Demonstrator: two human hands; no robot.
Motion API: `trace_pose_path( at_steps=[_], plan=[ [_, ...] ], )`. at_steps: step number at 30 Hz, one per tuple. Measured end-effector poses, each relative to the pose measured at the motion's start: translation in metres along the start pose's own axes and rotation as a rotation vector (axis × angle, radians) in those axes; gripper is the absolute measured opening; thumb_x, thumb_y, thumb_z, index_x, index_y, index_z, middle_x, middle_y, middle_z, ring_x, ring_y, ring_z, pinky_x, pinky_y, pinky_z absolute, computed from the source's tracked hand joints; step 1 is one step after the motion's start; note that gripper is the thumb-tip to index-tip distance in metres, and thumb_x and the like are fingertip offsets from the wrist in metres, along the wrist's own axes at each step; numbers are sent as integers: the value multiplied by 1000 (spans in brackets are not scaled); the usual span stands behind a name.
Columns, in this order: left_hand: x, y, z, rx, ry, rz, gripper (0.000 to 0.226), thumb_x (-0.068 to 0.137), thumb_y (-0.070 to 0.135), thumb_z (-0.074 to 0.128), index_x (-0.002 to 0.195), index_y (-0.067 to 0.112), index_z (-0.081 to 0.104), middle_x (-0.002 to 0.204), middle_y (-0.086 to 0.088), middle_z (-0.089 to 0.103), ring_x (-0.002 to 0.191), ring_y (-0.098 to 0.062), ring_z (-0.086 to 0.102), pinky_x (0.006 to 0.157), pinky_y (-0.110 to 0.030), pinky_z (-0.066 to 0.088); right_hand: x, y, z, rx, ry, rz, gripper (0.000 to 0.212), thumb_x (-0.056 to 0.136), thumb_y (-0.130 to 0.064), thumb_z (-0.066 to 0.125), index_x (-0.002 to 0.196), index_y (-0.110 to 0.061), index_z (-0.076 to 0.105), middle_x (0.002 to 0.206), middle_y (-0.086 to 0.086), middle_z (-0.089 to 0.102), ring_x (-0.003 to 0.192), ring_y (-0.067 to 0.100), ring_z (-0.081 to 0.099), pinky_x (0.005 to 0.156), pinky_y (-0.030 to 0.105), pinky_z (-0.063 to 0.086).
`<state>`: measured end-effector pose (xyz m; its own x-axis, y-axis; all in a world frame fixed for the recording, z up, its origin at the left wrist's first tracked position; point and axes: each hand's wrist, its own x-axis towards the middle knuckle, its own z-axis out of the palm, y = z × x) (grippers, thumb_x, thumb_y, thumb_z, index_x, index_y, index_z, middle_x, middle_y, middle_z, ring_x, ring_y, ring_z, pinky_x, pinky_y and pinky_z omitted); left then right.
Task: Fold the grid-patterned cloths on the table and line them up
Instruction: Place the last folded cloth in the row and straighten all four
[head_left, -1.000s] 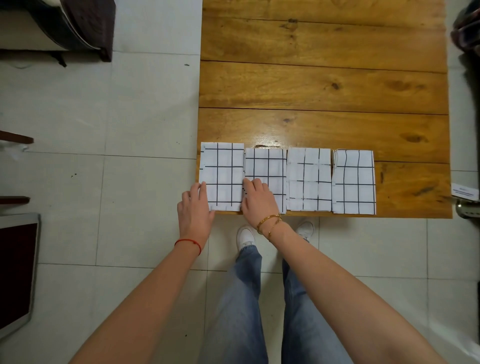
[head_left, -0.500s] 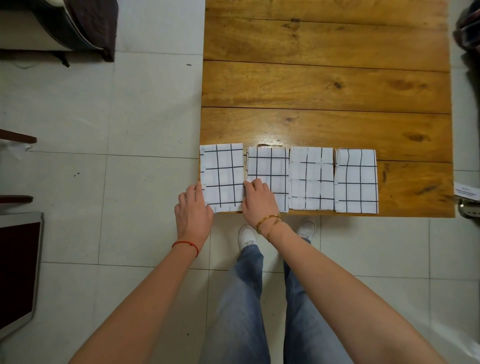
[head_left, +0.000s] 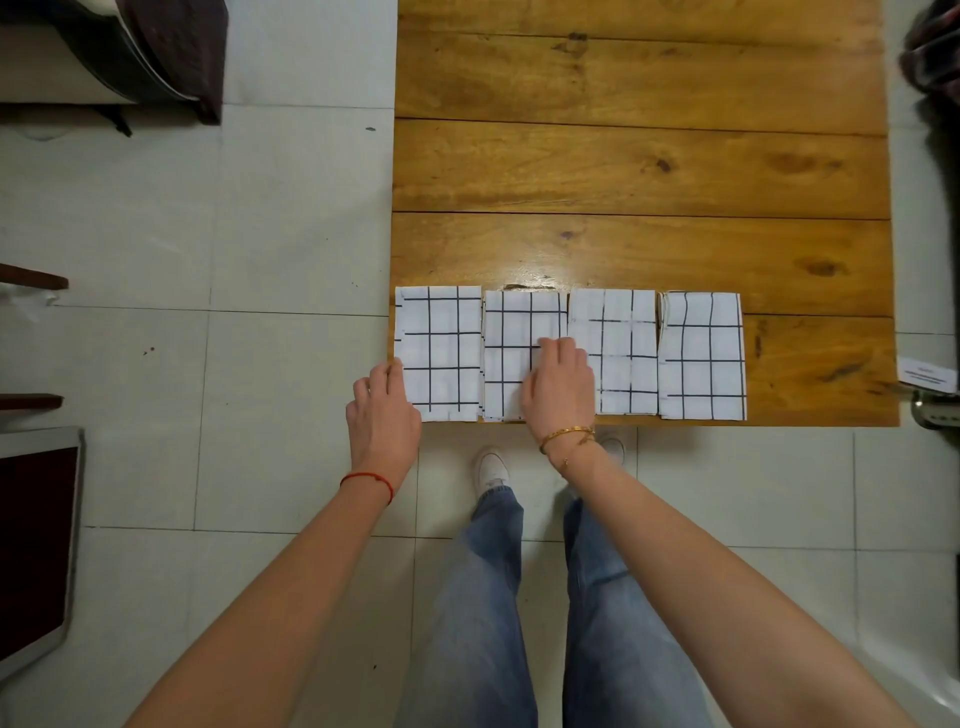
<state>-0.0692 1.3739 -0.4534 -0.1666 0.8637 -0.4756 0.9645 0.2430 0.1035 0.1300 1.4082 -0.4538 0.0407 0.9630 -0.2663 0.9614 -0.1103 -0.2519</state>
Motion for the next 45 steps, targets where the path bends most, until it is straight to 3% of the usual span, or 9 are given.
trace_pose_path(
  at_steps=[4, 7, 16, 23, 28, 35, 45],
  plan=[
    [2, 6, 0, -4, -15, -5, 56, 92, 10, 46, 147, 9, 31, 145, -10, 37, 118, -28, 41, 87, -38, 42, -2, 26, -3, -82, -63, 136, 41, 76, -8, 56, 117, -1, 51, 105, 17, 54, 92, 32, 51, 70, 38, 43],
    [3, 9, 2, -9, -19, -3, 57, 93, 10, 45, 147, 8, 31, 146, -9, 36, 119, -29, 40, 89, -39, 41, -5, 34, 0, -77, -143, 63, 40, 81, -8, 50, 120, -1, 49, 111, 17, 52, 97, 33, 48, 75, 38, 40],
    [-2, 18, -1, -2, 19, -37, 57, 92, 10, 46, 147, 10, 30, 148, -9, 34, 121, -29, 40, 92, -40, 41, -5, 50, -4, -15, -108, -7, 40, 81, -8, 49, 120, -3, 49, 109, 15, 52, 95, 31, 49, 74, 36, 40],
    [-20, 101, 1, -70, 76, 130, 59, 93, 8, 47, 148, 14, 28, 151, -4, 32, 129, -22, 36, 104, -35, 37, -2, 114, -32, 25, 8, 114, 40, 85, -11, 49, 125, -5, 49, 112, 15, 52, 96, 28, 50, 79, 36, 45],
    [-26, 166, 14, -103, 57, 201, 58, 94, 12, 45, 149, 15, 27, 151, -3, 31, 128, -21, 35, 102, -33, 36, -2, 172, -52, -29, 25, 165, 40, 87, -12, 51, 127, -5, 48, 116, 15, 52, 99, 28, 50, 83, 37, 46],
    [-21, 206, 24, -110, 15, 144, 59, 92, 11, 46, 148, 13, 26, 150, -4, 31, 124, -22, 38, 97, -33, 39, 6, 234, -62, -76, -36, 225, 41, 88, -15, 49, 128, -7, 45, 119, 15, 51, 102, 29, 48, 84, 38, 46],
    [-18, 223, 33, -136, -30, -1, 60, 93, 9, 46, 149, 10, 25, 152, -7, 31, 130, -24, 37, 99, -36, 40, 15, 242, -63, 14, -90, 150, 40, 89, -14, 47, 128, -4, 46, 117, 16, 49, 99, 27, 47, 85, 35, 44]
  ],
)
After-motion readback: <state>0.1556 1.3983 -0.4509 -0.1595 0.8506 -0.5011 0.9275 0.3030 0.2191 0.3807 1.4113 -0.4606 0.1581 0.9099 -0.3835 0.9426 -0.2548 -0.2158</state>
